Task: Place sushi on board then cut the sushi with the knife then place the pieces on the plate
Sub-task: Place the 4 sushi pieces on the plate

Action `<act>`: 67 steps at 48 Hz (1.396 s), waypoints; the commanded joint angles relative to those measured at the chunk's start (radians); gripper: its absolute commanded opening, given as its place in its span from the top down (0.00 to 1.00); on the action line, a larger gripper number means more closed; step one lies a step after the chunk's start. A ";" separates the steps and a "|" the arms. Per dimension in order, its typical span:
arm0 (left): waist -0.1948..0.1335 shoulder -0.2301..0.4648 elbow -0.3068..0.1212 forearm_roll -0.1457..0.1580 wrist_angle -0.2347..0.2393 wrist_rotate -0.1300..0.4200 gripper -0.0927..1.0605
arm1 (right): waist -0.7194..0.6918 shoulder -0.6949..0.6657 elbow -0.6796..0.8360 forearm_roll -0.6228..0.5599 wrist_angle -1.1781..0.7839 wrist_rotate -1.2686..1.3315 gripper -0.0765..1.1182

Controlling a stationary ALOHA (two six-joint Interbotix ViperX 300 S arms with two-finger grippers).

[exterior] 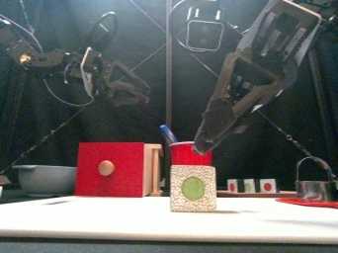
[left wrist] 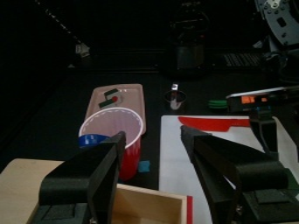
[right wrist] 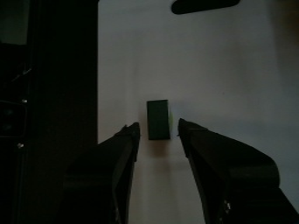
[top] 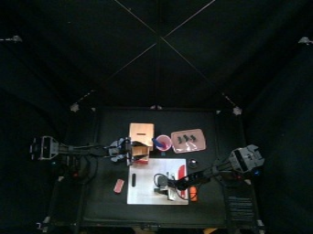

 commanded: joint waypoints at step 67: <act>0.005 -0.003 -0.003 -0.002 -0.002 0.000 0.15 | -0.417 -0.589 0.411 0.129 0.658 0.000 0.47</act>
